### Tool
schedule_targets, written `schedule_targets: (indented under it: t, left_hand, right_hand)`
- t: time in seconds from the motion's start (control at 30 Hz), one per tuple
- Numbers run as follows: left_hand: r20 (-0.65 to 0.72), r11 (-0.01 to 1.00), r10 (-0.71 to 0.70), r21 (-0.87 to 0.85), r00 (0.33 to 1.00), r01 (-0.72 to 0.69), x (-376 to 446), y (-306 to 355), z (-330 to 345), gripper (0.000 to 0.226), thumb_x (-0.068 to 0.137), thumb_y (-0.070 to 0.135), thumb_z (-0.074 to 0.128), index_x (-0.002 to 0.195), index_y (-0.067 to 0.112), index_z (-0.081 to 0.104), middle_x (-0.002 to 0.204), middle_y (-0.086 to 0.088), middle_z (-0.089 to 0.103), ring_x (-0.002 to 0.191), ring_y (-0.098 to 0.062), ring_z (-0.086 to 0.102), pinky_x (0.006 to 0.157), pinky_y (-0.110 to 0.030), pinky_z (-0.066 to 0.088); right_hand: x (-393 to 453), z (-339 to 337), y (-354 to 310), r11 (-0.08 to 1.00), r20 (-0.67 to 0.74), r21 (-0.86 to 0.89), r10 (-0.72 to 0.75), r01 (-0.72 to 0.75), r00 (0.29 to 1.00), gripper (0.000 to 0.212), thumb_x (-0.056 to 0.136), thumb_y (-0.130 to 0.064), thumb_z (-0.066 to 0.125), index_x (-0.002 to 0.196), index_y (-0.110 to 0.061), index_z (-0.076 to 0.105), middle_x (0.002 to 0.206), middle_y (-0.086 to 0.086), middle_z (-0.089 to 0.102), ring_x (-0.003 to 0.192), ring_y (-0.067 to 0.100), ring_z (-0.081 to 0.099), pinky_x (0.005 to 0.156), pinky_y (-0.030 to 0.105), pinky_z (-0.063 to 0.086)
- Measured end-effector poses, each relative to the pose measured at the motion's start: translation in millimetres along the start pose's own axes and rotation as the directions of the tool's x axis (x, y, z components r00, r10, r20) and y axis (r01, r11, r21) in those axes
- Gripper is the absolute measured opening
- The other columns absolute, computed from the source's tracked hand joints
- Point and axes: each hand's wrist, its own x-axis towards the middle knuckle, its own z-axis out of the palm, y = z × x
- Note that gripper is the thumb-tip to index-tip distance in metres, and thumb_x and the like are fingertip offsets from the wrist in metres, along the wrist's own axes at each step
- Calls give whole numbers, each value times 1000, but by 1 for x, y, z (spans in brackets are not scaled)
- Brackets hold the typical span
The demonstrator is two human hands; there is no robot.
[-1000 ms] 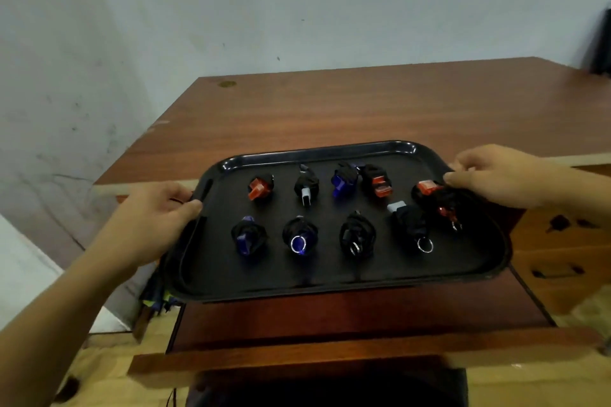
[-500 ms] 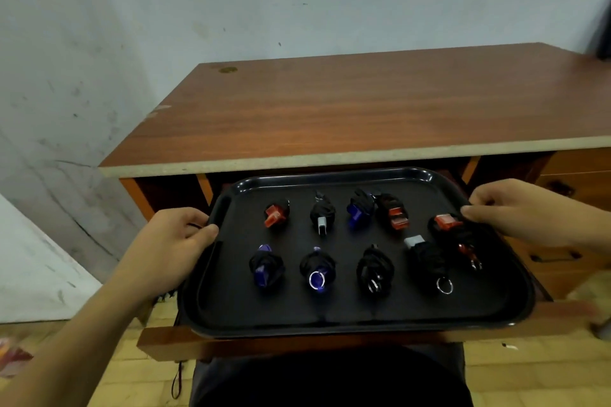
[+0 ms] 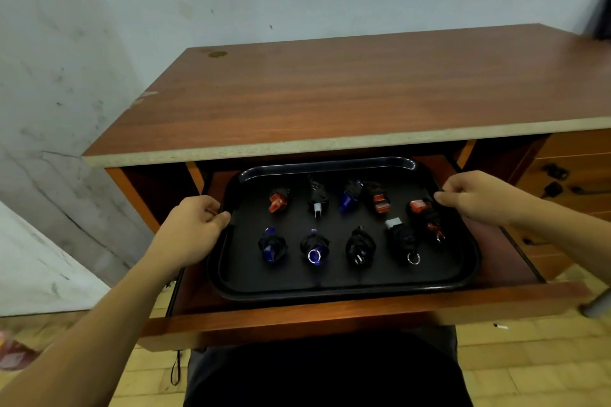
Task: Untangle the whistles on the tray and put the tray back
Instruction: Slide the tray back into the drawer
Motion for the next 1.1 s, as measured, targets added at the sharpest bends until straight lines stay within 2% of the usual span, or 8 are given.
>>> schedule_targets:
  t: [0.27,0.4,0.53,0.63,0.73,0.83,0.93,1.1]
  left_hand:
    - [-15,996,-6,85,1000,8,18,-3,15,42,95,33,66,125,3,62,110,-17,70,98,-35,65,79,-38,53]
    - [-38,994,2,105,999,2,26,1,18,43,94,34,66,124,3,63,112,-17,69,102,-37,65,83,-41,55]
    - [-20,933,68,355,998,-56,26,4,11,42,95,50,57,107,10,65,95,-13,69,90,-40,64,75,-45,55]
    - [-72,795,294,572,953,-202,10,10,-2,57,94,65,43,111,15,63,106,-9,63,97,-35,61,75,-46,56]
    - [78,728,565,421,821,-541,-38,25,-7,80,89,78,36,141,19,50,133,-1,53,126,-23,46,99,-40,47]
    - [440,638,577,283,688,-716,-77,32,-1,106,75,93,43,158,39,5,162,15,4,150,-9,-1,123,-36,6]
    - [528,567,539,350,657,-746,-77,29,4,120,69,94,48,149,46,-27,157,19,-30,143,-2,-34,119,-33,-21]
    - [455,520,606,393,652,-758,-57,28,8,128,64,96,49,153,38,-24,163,7,-23,148,-10,-30,120,-39,-19]
  right_hand:
    - [21,12,7,998,-44,53,34,-31,998,34,99,-32,62,74,-8,59,63,9,55,58,23,53,59,35,41]
    - [30,16,5,996,-105,85,42,-33,994,34,97,-36,64,87,-3,69,94,26,71,88,37,68,79,45,53]
    - [34,13,3,999,-122,12,51,-50,991,39,96,-45,61,89,-8,71,95,25,71,87,39,67,76,43,54]
    - [24,5,1,963,-200,-270,-43,-13,979,43,93,-54,59,113,-16,65,108,7,68,96,28,66,84,43,56]
    - [-8,6,-17,907,-342,-333,-369,256,864,52,90,-60,56,120,-18,59,113,1,58,100,26,62,78,39,52]
    - [-60,16,-47,793,-34,-293,-567,534,823,74,81,-78,54,140,-37,40,135,-12,34,131,12,32,105,29,37]
    - [-91,36,-66,688,408,-300,-534,661,740,108,69,-91,55,151,-56,-8,156,-26,-11,145,-1,-20,115,24,-2]
    - [-75,49,-68,592,363,-399,-599,701,713,113,77,-82,59,151,-51,-20,162,-16,-21,147,6,-31,119,34,-17]
